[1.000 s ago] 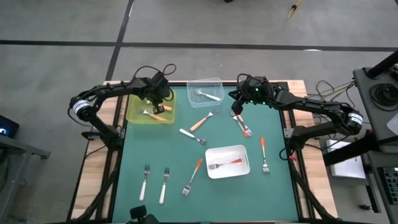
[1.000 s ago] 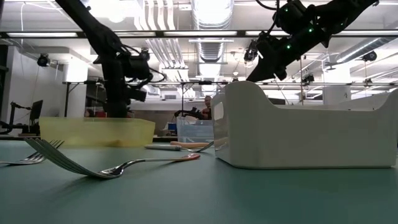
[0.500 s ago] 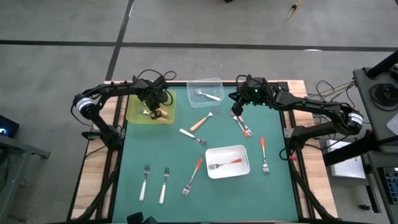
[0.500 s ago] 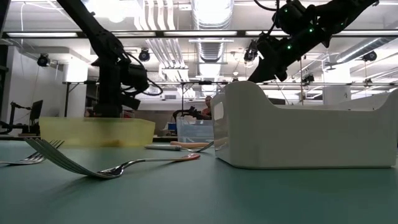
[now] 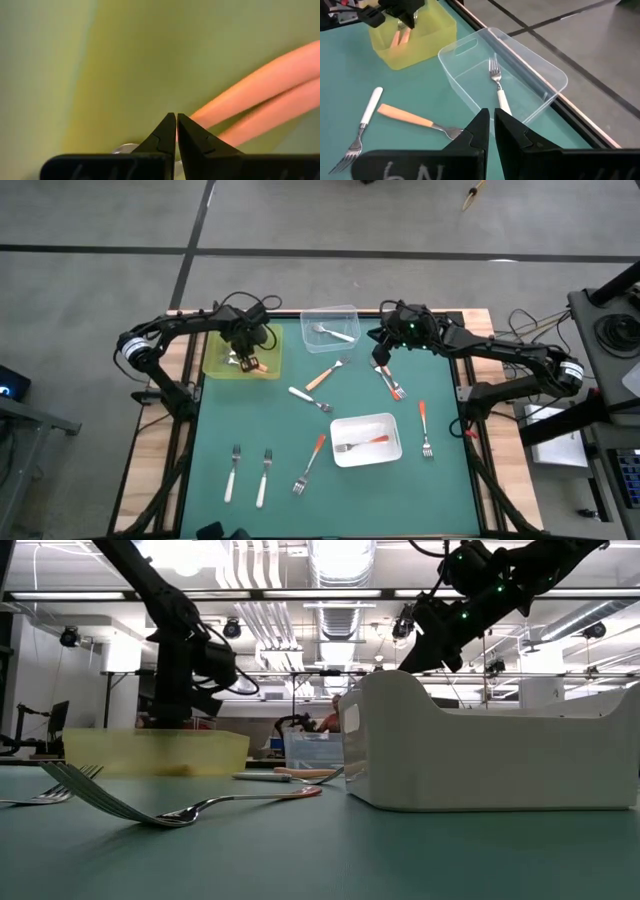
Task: Sort silverware by color (type)
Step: Put the light orange into the yellow bin
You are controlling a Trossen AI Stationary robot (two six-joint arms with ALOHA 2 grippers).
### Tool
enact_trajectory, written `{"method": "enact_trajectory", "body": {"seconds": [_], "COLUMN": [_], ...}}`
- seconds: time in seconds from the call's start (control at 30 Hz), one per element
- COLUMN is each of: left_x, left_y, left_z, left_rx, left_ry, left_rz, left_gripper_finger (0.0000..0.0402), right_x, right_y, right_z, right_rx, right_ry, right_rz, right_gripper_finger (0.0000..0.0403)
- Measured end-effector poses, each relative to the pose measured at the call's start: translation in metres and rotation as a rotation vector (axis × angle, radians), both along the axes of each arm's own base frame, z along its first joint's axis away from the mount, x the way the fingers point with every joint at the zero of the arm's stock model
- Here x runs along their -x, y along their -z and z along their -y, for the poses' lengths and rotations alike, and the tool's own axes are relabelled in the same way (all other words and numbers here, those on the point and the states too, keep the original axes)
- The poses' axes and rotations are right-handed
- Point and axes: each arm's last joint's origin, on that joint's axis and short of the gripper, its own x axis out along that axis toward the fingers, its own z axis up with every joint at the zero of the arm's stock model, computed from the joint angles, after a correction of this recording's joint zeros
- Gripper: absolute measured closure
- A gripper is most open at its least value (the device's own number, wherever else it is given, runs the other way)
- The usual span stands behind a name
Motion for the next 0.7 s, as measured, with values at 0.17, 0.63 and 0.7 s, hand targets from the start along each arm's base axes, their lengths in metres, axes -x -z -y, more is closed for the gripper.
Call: {"method": "enact_trajectory", "body": {"seconds": [0.17,0.63,0.7], "left_x": [-0.0006,-0.0025,-0.0015], "left_y": [0.0029,-0.0031,-0.0064], "left_z": [0.0045,0.0048,0.0058], "left_rx": [0.101,0.114,0.120], "left_ry": [-0.053,-0.050,-0.044], "left_rz": [0.084,0.104,0.096], "left_gripper_finger": [0.0402,0.0402,0.0402], "right_x": [-0.0006,-0.0008,-0.0008], "right_y": [-0.0012,-0.0018,-0.0018], "right_z": [0.0003,0.0005,0.0005], "right_rx": [0.010,0.003,0.002], "right_ry": [-0.001,0.006,0.006], "right_rz": [0.011,0.023,0.023], "right_gripper_finger": [0.0385,0.0385,0.0385]}}
